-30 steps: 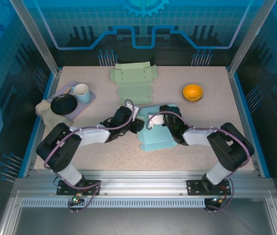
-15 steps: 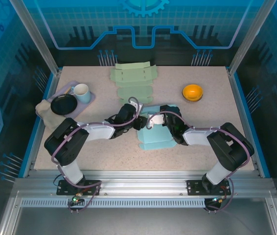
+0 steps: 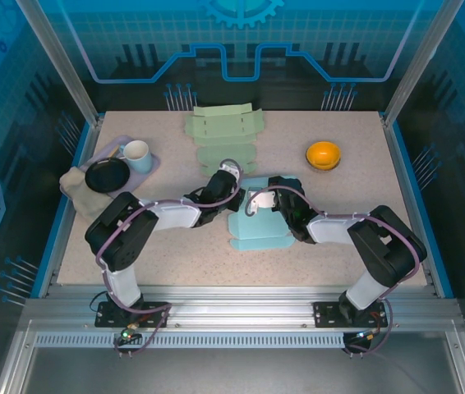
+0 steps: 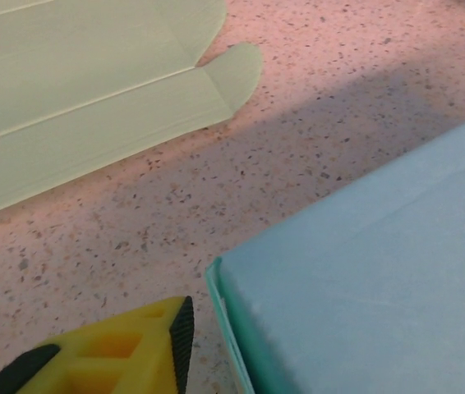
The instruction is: Fold the paper box
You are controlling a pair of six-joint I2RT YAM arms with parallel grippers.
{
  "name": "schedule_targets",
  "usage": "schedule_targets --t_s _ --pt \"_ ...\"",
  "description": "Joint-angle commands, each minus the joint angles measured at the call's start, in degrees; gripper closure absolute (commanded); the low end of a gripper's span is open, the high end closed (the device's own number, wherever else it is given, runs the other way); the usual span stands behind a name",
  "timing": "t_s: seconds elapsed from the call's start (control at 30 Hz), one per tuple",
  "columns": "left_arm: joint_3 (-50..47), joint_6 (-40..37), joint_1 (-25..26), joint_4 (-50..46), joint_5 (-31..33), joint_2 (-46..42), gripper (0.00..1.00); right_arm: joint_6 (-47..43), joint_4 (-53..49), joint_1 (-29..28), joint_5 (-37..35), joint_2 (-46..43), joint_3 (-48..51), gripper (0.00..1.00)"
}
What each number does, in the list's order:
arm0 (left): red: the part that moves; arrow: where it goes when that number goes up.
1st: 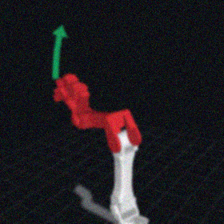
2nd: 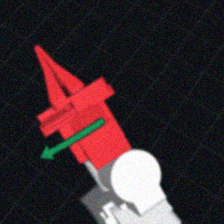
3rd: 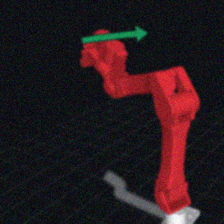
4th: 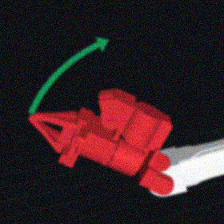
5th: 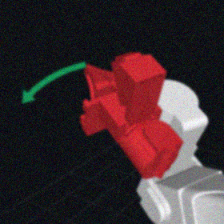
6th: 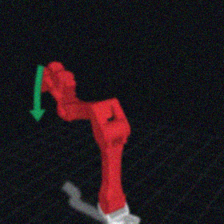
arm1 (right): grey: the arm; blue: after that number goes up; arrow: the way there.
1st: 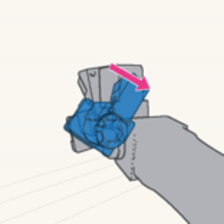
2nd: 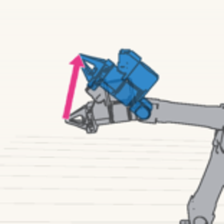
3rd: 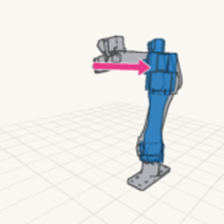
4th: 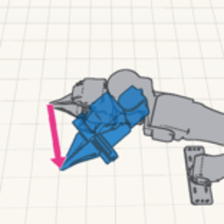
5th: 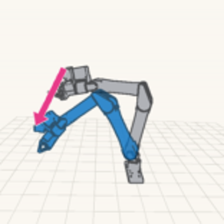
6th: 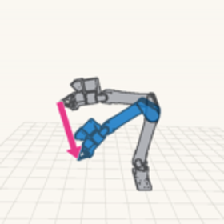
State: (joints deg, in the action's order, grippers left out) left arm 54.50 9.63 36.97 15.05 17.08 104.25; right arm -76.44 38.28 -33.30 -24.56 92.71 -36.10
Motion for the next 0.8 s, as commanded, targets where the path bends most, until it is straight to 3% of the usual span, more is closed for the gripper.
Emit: schedule_targets --t_s 0.0,0.07,0.17,0.37,0.57,0.67,0.77 --pt "0.8 3.3 -0.6 -10.3 15.9 -0.1 0.73 2.1 -1.7 1.7 -1.4 0.6 -0.3 1.0" --pt "2.9 7.4 -0.5 -17.9 23.4 1.0 0.79 3.2 -1.6 2.0 -2.0 0.5 -0.7 1.0" --pt "5.7 14.1 -0.5 -26.7 30.3 2.7 0.79 4.3 -1.8 2.2 -3.0 0.8 -1.2 1.0" --pt "8.3 18.2 -0.5 -30.3 32.1 4.5 0.82 5.4 -2.1 1.9 -3.4 0.9 -1.3 1.0" --pt "9.6 17.5 -0.5 -28.4 26.7 5.1 0.88 7.9 -4.4 1.6 -0.8 -0.4 -1.1 1.0" --pt "10.1 17.6 -0.5 -28.3 27.1 5.6 0.95 8.1 -3.1 1.0 -1.5 0.3 -0.8 1.0" --pt "10.5 17.5 -0.6 -27.8 27.2 6.4 0.95 9.2 -2.3 0.6 -1.7 1.0 -0.6 1.0"
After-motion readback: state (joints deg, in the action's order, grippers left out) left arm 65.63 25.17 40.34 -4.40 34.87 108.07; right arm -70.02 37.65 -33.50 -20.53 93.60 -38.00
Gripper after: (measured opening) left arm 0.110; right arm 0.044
